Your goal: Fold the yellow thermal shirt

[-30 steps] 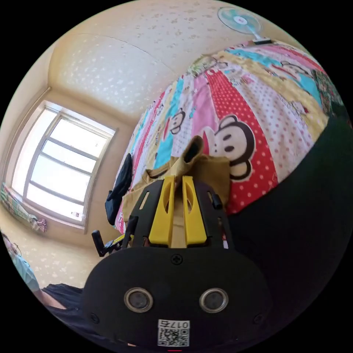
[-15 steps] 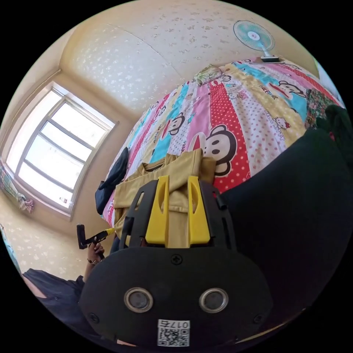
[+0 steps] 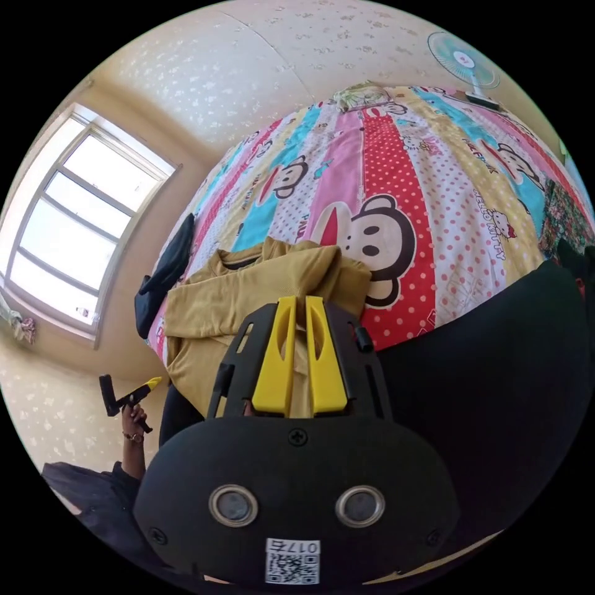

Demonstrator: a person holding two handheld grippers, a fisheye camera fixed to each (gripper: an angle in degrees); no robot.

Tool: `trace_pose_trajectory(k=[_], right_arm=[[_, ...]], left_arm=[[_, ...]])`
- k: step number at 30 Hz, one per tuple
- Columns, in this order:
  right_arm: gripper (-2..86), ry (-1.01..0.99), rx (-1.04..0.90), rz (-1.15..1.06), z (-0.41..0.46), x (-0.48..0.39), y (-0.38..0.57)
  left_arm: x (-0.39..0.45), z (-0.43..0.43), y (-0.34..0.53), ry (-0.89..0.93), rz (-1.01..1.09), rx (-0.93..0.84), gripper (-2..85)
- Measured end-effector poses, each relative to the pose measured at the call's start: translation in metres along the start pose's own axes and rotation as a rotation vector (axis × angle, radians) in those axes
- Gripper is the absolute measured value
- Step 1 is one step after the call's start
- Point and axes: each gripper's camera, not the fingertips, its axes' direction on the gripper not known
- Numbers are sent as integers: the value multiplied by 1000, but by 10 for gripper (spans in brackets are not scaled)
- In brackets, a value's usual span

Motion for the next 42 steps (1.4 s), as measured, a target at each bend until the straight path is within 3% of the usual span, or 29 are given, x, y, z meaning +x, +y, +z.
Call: trace_pose_trajectory(k=[3, 6, 11, 17, 21, 30, 35, 39, 42], right_arm=[[43, 67, 66, -6, -23, -8, 23], [50, 45, -14, 37, -18, 14, 48], [82, -121, -7, 67, -38, 33, 124], [157, 7, -152, 111, -14, 20, 194], [165, 3, -109, 110, -3, 16, 226], [161, 29, -134, 108, 15, -6, 258], [69, 24, -187, 70, 23, -5, 269], [42, -11, -155, 29, 0, -8, 273], [35, -23, -83, 16, -31, -14, 272]], left_arm=[[0, 3, -4, 6, -3, 3, 124], [7, 11, -7, 28, 16, 8, 125], [23, 22, -9, -112, 64, 31, 161], [42, 60, -9, -209, 139, -25, 199], [64, 70, 6, -310, 175, -19, 208], [51, 73, 20, -132, 98, -16, 135], [54, 74, 15, -89, 156, -100, 87], [61, 62, 1, 12, 244, -226, 49], [65, 27, -13, 125, 277, -222, 38]])
